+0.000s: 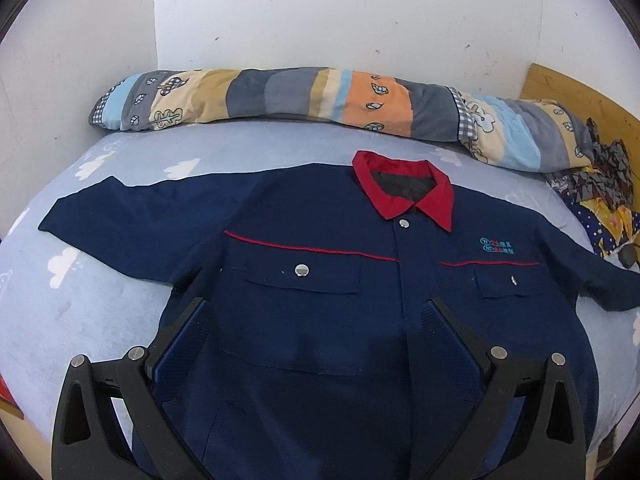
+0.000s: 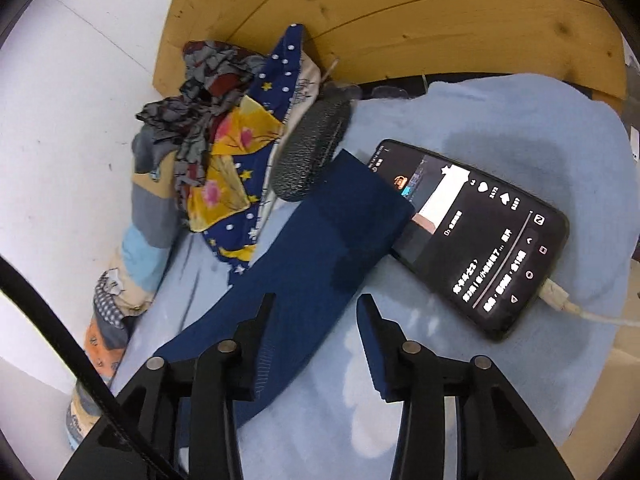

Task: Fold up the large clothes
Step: 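Grasp the navy jacket's sleeve cuff with the right gripper, then lift the sleeve and lay it across the jacket front with the right gripper, then grasp the other sleeve cuff with the left gripper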

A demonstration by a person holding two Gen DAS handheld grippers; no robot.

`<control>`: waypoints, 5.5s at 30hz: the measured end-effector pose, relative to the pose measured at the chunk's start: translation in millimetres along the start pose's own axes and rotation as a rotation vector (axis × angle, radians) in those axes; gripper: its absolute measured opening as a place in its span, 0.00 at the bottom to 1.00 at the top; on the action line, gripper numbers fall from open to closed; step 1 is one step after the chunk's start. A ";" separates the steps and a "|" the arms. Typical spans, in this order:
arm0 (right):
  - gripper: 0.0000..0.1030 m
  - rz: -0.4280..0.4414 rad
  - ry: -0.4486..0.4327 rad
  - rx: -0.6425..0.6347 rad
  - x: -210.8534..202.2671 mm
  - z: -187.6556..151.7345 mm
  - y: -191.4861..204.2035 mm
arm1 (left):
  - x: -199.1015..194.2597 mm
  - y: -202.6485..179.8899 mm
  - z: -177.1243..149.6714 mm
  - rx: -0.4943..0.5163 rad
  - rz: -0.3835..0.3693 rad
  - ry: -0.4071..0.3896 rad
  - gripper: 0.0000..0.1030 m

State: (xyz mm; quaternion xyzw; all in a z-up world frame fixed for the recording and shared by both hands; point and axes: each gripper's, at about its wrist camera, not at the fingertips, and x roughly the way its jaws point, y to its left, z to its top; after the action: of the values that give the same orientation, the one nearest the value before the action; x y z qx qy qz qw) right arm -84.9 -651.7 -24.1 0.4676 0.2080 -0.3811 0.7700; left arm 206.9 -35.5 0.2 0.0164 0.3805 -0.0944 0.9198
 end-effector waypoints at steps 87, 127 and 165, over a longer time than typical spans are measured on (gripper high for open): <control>0.72 0.098 0.040 -0.963 68.2 -371.6 430.5 | -36.3 98.7 14.3 -0.202 0.117 -0.082 1.00; 0.80 0.161 0.565 -1.325 60.2 -498.0 387.2 | -15.9 125.0 18.2 -0.265 0.143 0.006 1.00; 0.80 0.480 0.603 -1.242 -17.5 -466.6 394.0 | 131.4 569.7 2.5 -1.210 -0.110 -0.065 0.71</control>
State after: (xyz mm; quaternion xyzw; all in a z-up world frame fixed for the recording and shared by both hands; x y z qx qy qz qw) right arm 228.9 -127.6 -13.2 0.0618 0.4805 0.1316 0.8649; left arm 405.7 502.3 -114.1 -0.5319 0.3385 0.0907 0.7709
